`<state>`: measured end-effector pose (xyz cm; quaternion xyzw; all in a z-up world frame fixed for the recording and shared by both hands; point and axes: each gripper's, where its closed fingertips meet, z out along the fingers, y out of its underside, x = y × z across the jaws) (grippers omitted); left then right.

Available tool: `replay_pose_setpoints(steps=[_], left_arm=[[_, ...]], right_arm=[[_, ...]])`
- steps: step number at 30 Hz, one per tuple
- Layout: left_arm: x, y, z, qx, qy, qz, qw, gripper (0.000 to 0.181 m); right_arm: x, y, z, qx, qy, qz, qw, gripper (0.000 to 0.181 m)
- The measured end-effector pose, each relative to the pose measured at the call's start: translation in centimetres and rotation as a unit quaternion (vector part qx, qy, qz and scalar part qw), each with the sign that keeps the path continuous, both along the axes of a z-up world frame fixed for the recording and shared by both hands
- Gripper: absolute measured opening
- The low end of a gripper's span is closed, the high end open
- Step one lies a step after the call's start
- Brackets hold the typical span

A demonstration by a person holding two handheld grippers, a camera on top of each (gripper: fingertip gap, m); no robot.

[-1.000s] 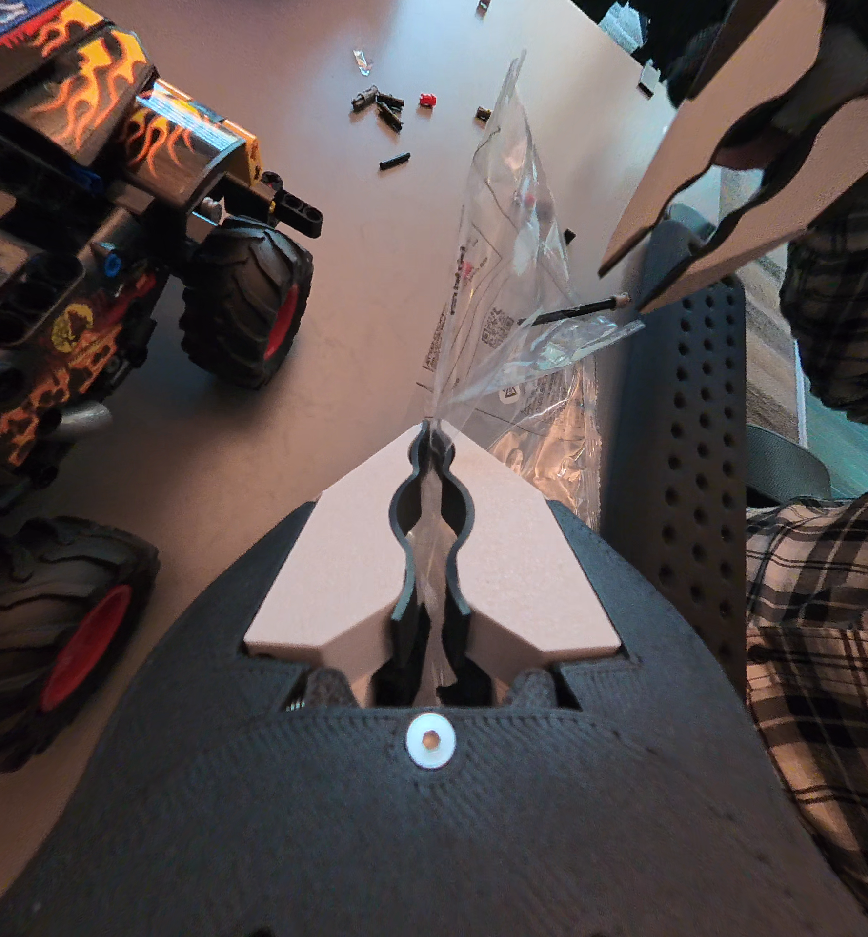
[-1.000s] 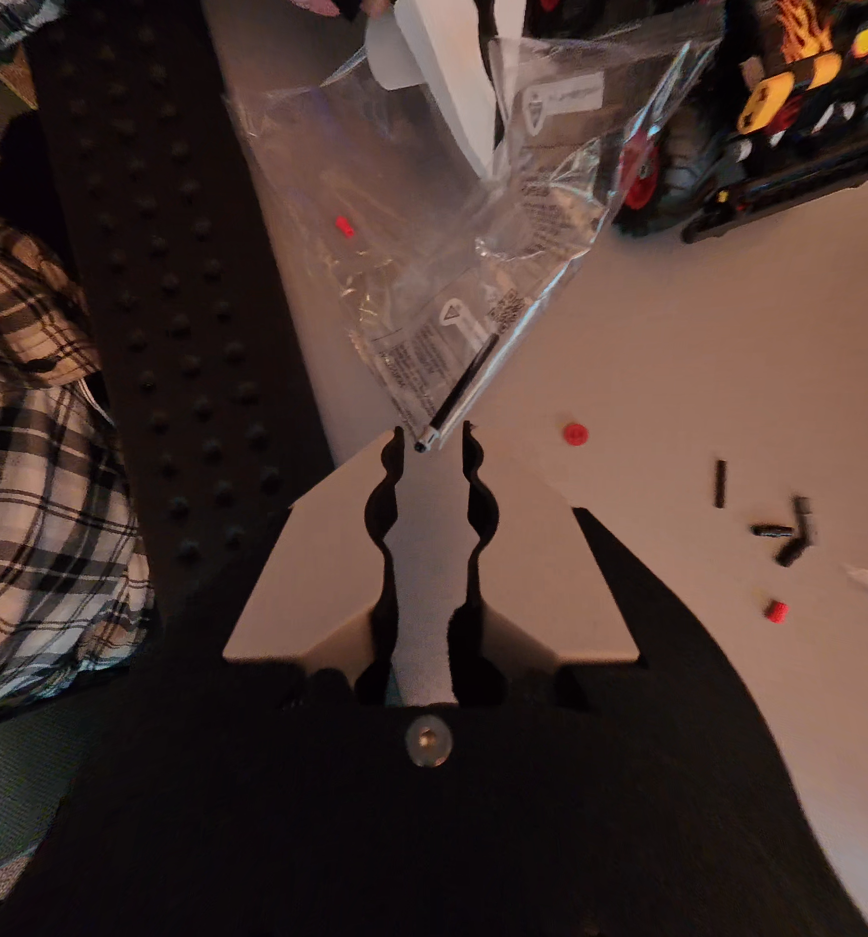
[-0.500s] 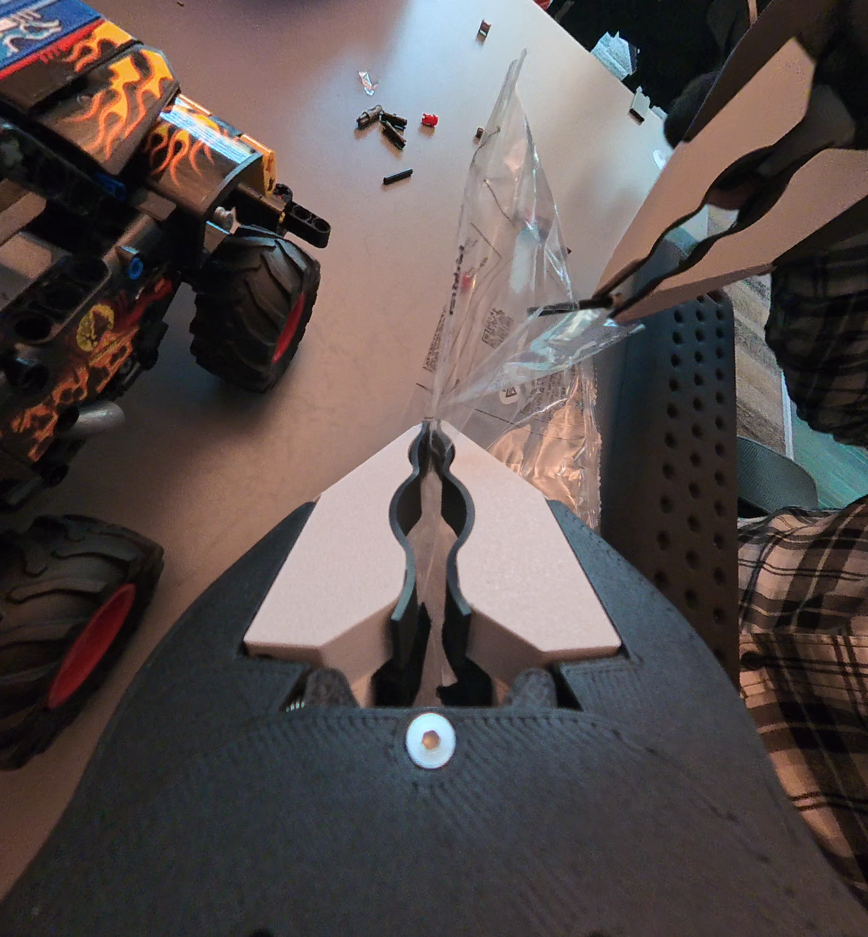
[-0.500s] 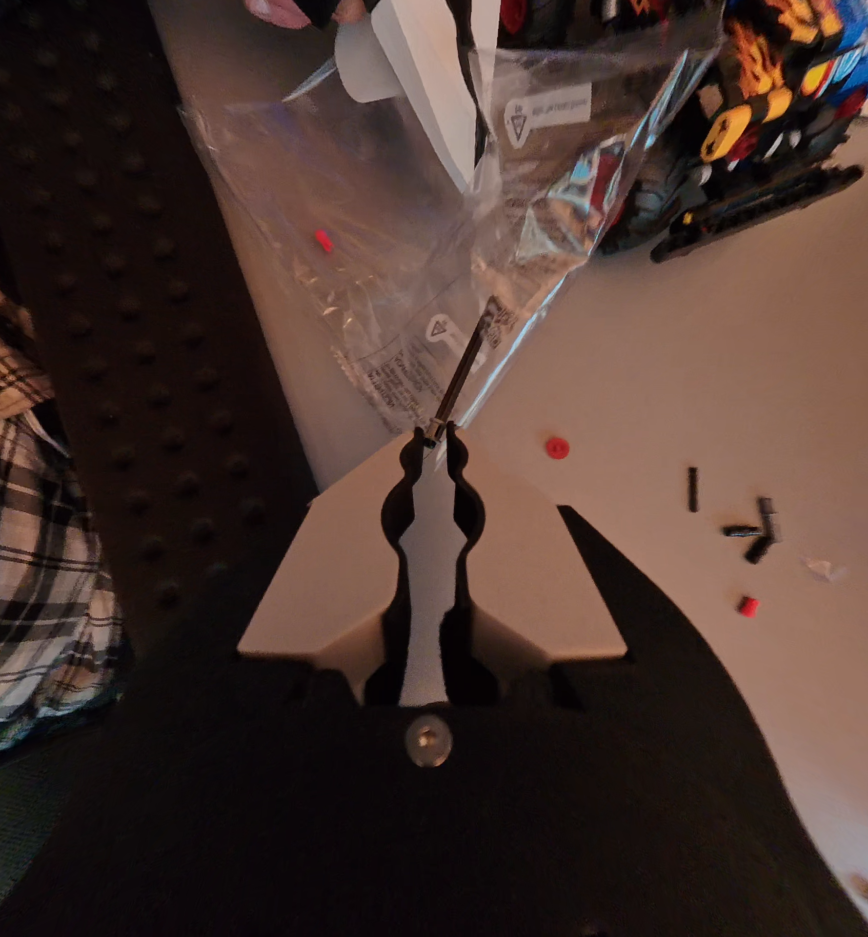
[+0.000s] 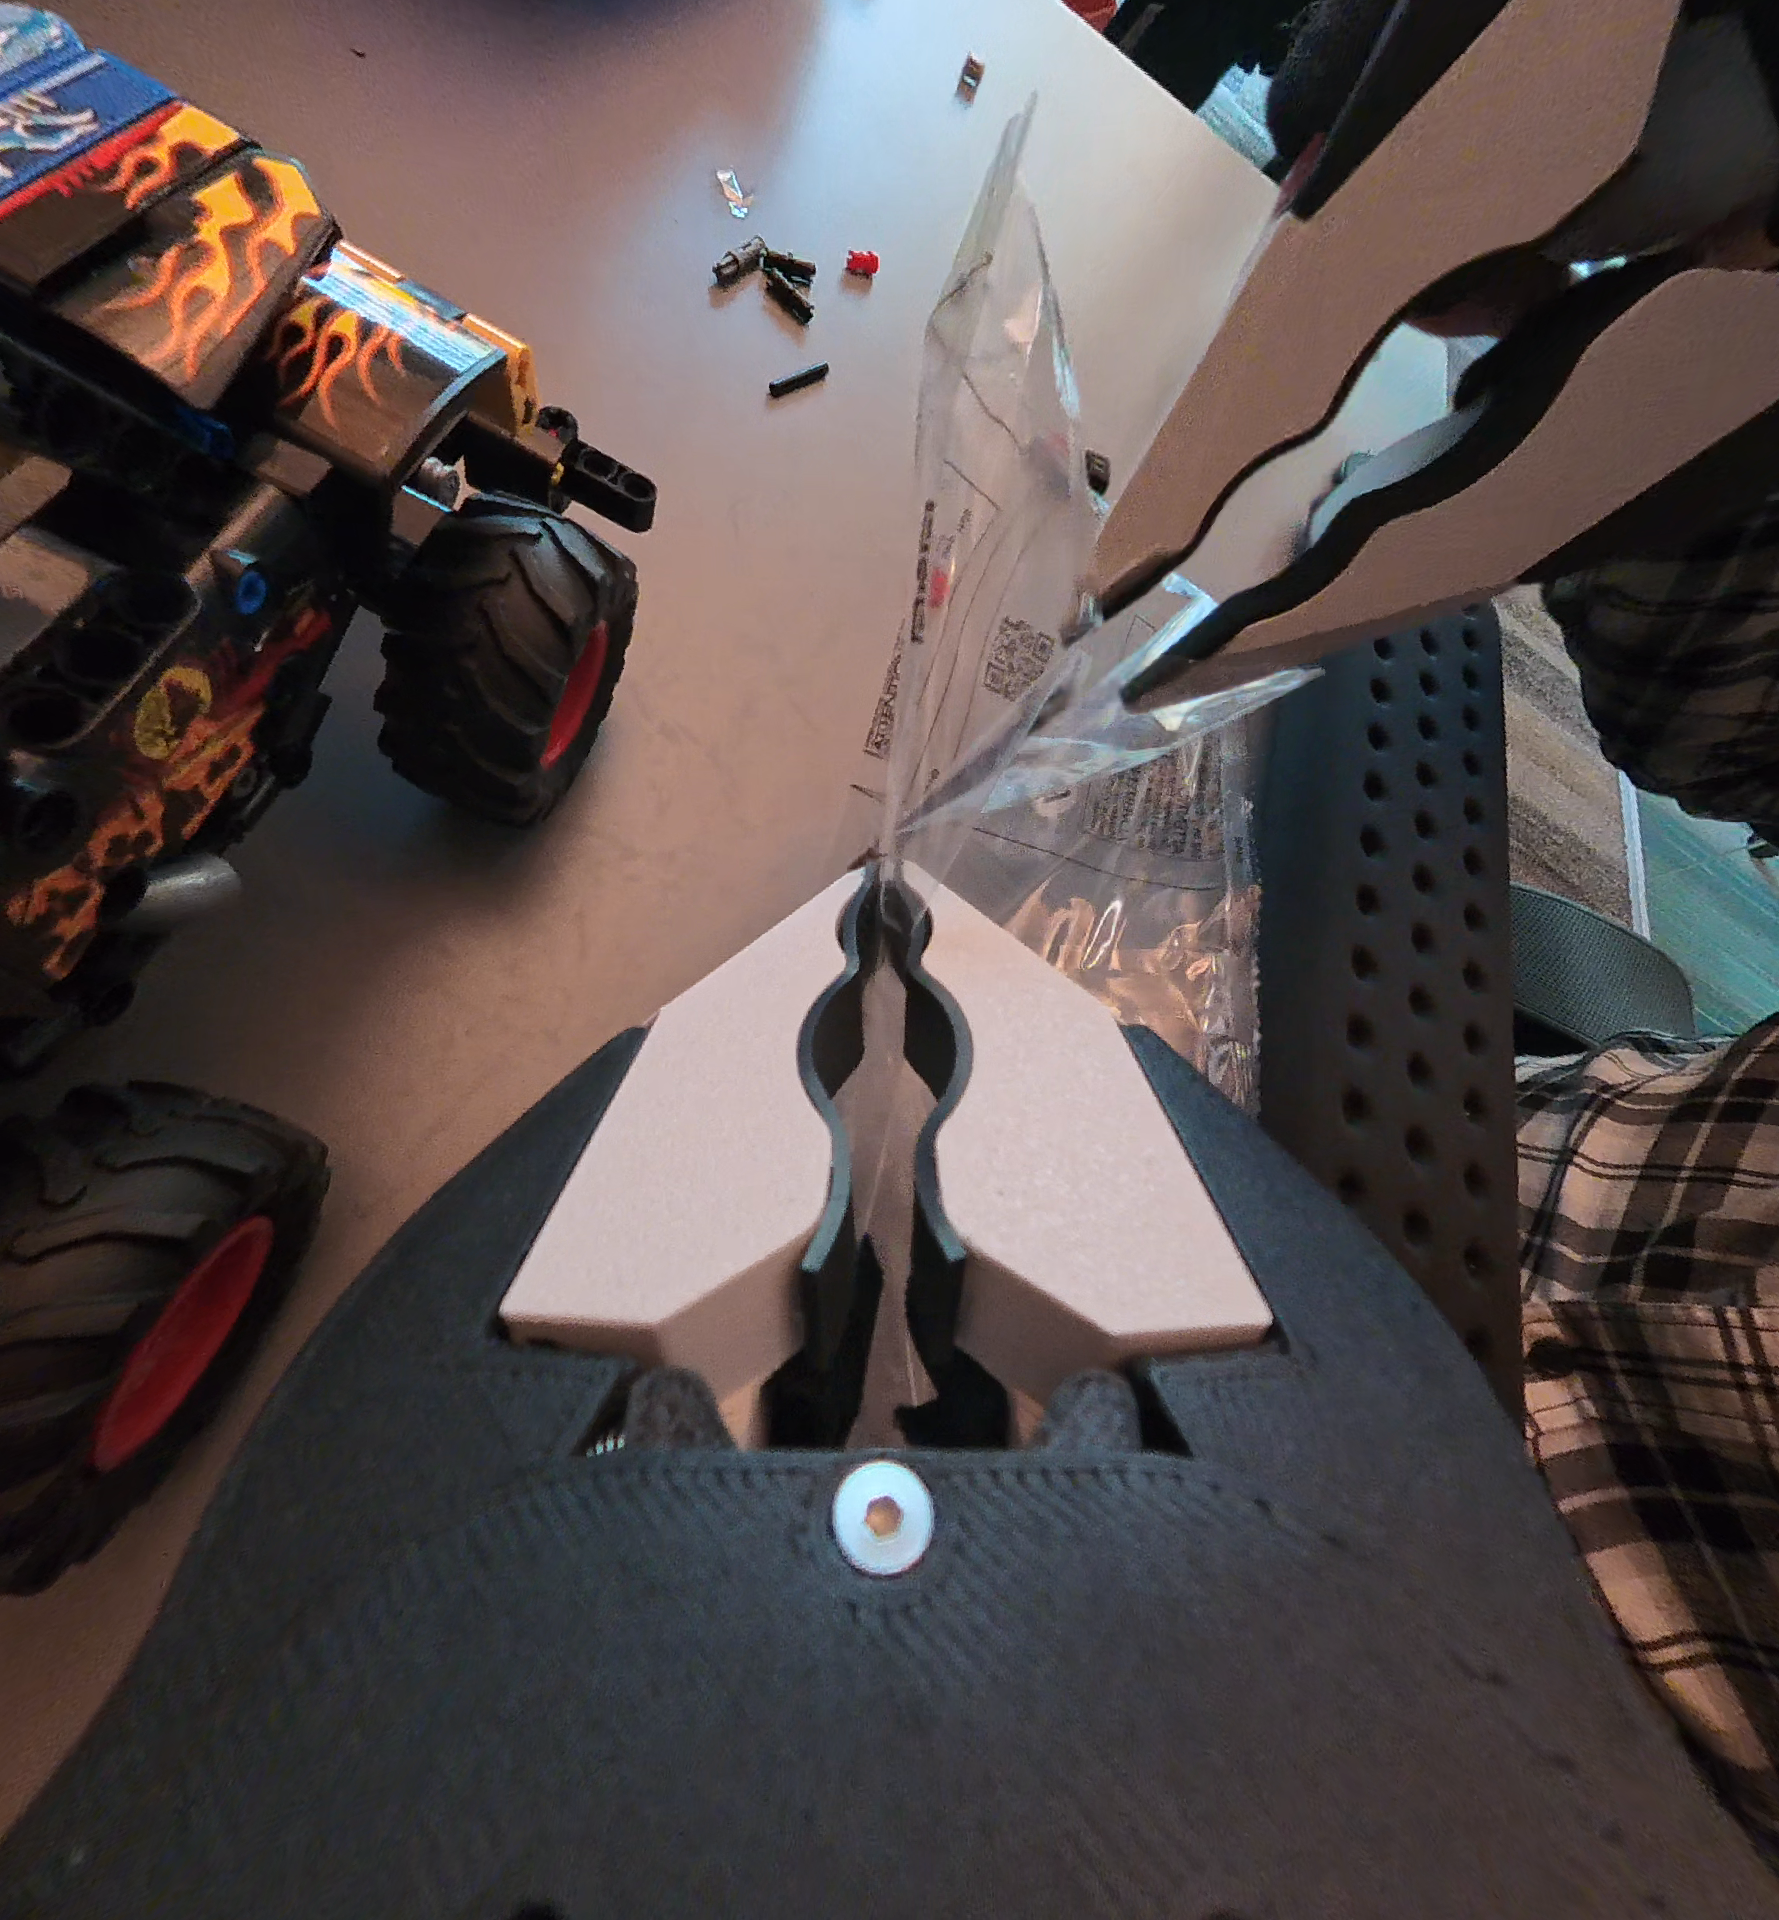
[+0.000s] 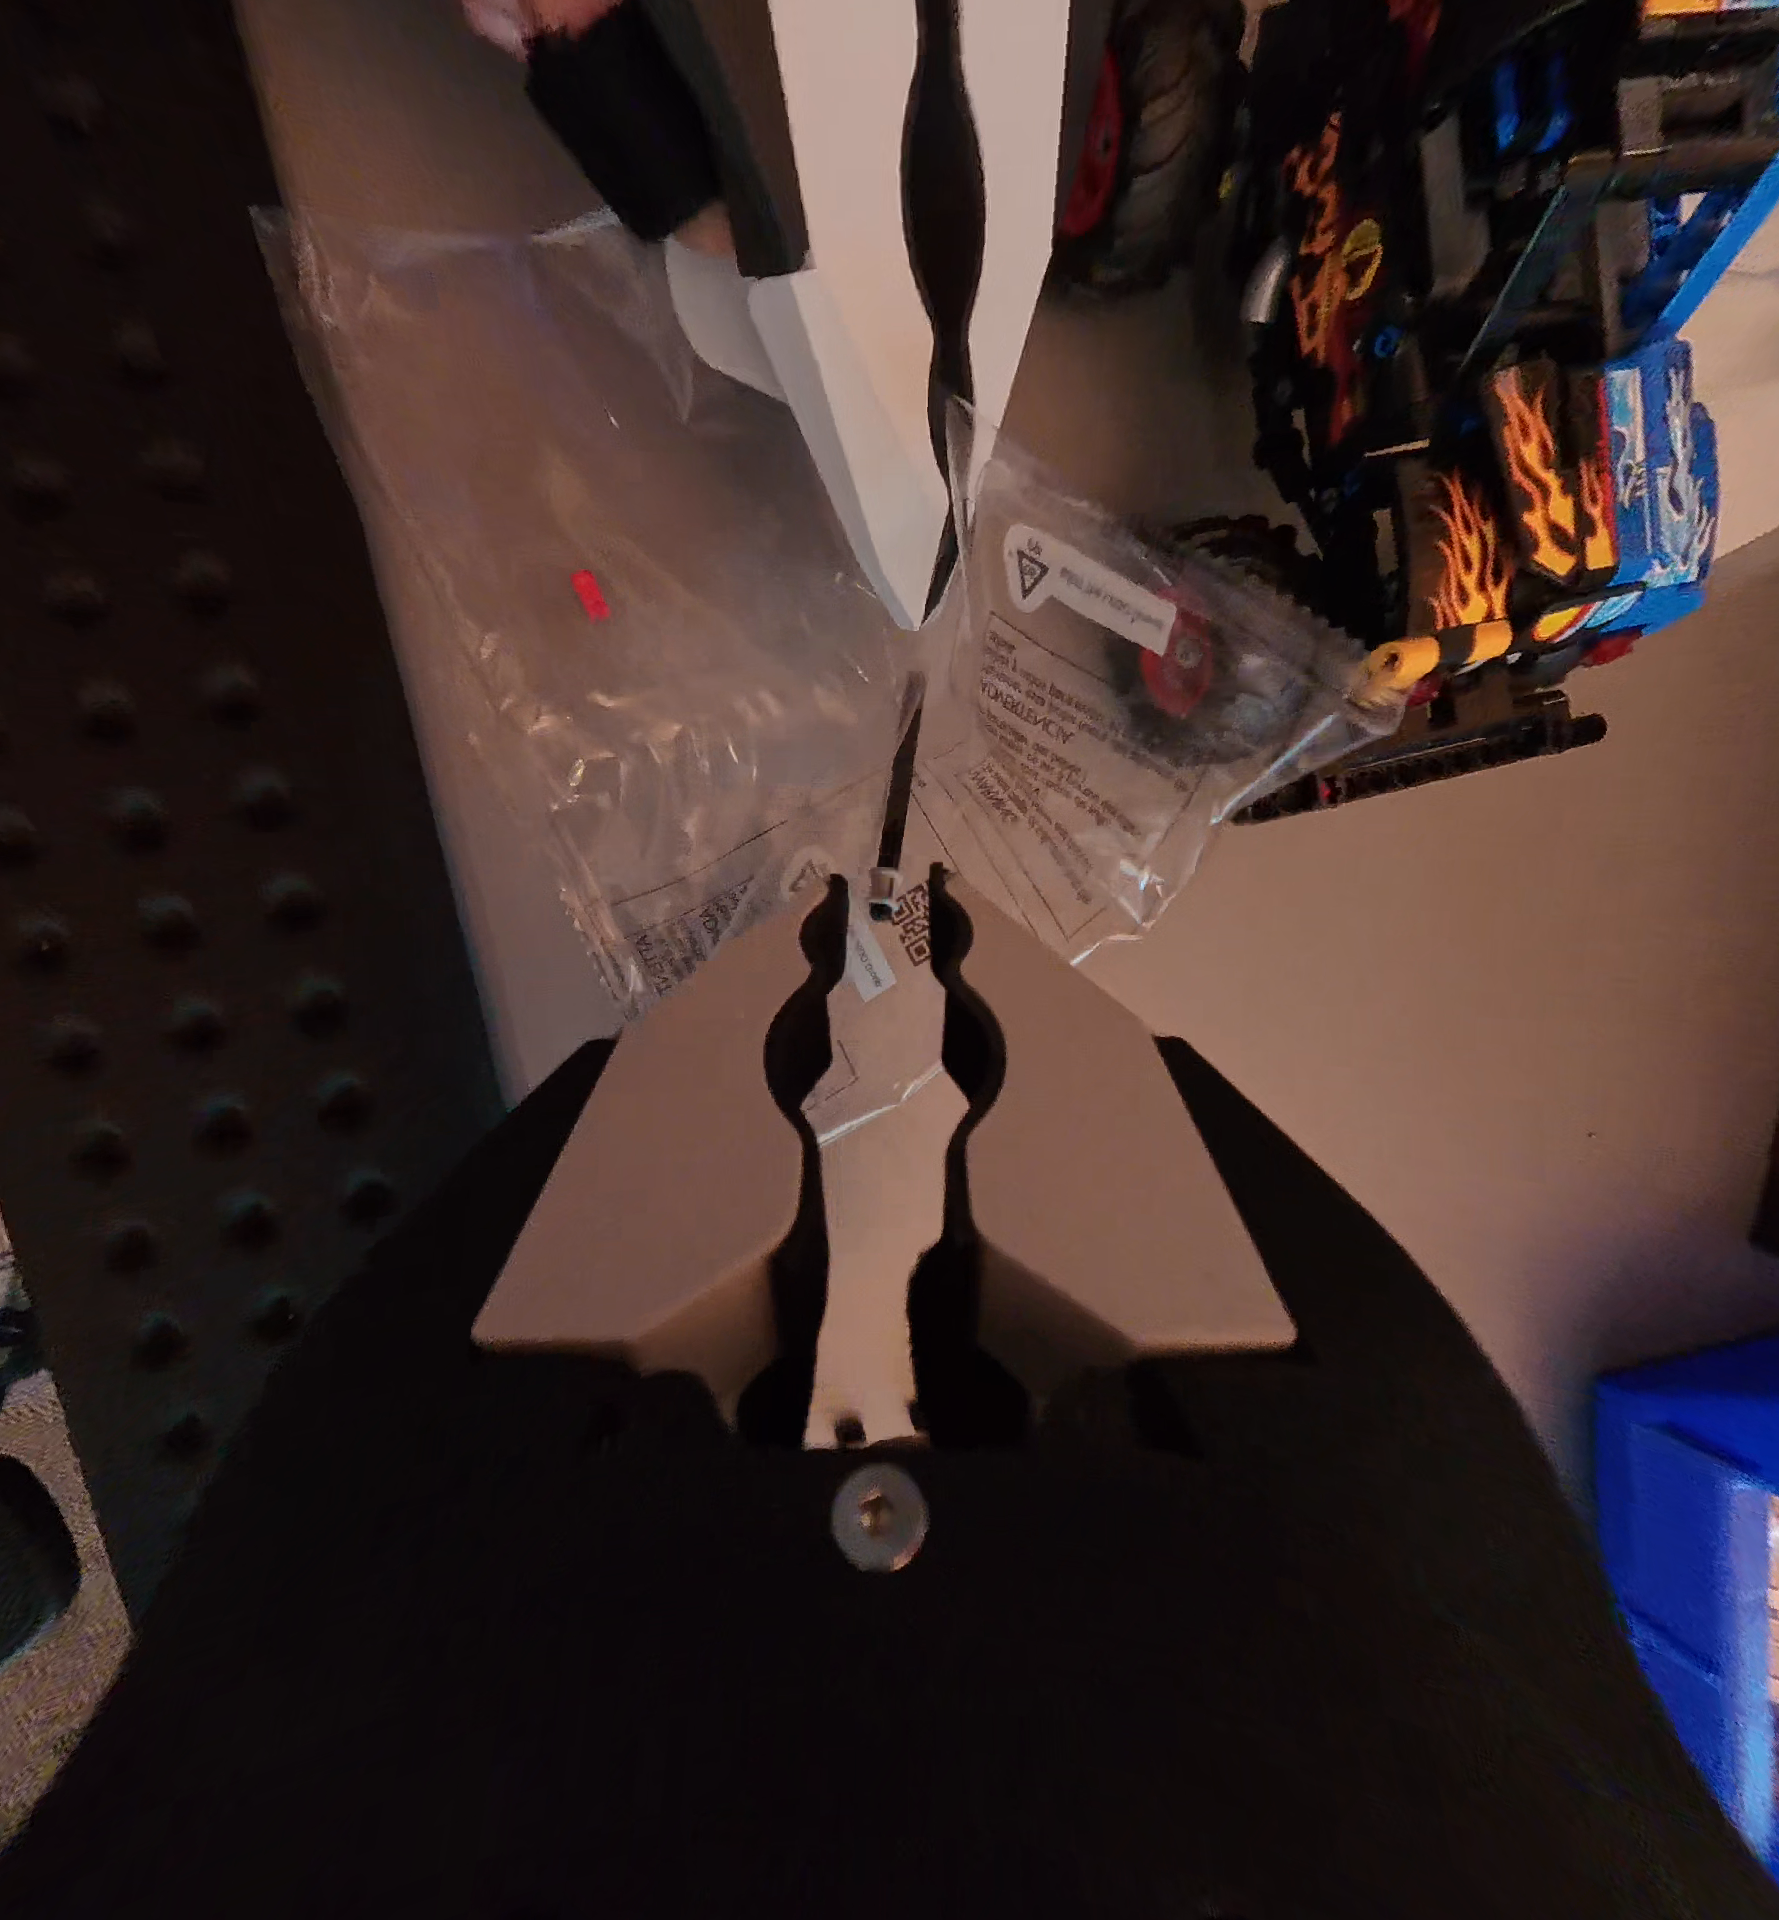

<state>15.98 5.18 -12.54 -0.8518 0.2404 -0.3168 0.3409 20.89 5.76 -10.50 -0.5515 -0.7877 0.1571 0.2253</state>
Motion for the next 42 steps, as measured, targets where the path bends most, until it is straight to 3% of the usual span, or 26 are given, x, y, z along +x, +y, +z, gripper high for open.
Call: replay_pose_setpoints(steps=[3,10,16,23,26,32,35,39,42], left_arm=[[-0.1,0.0,0.0,-0.002,-0.003,0.003,1.0,0.0],[-0.1,-0.2,-0.1,-0.006,-0.001,-0.002,1.0,0.0],[0.0,-0.3,-0.5,-0.011,0.007,-0.008,1.0,0.0],[0.0,-0.2,-0.6,-0.012,0.003,-0.007,1.0,0.0],[0.0,-0.1,-0.6,-0.012,0.002,-0.006,1.0,0.0],[-0.2,-0.1,-0.6,-0.013,0.001,-0.004,1.0,0.0],[-0.2,0.0,-0.6,-0.015,-0.002,-0.002,1.0,0.0],[-0.2,0.0,-0.5,-0.016,-0.004,0.0,1.0,0.0],[-0.1,0.1,-0.5,-0.017,-0.006,0.0,1.0,0.0]], right_arm=[[0.1,-0.1,1.2,-0.036,0.04,-0.007,0.999,0.026],[3.3,5.1,2.9,-0.025,0.076,-0.093,0.993,0.012],[6.7,10.4,-1.1,-0.026,0.022,-0.153,0.988,0.023],[6.3,13.5,-5.7,-0.049,-0.009,-0.176,0.983,0.013],[5.3,13.4,-6.0,-0.094,0.01,-0.173,0.98,0.0],[5.3,12.9,-5.4,-0.126,0.028,-0.171,0.977,0.0],[4.8,10.7,-2.5,-0.133,0.068,-0.145,0.978,0.0],[3.2,4.8,3.2,-0.152,0.132,-0.063,0.977,0.0],[1.8,1.0,4.5,-0.152,0.129,-0.011,0.98,0.0]])
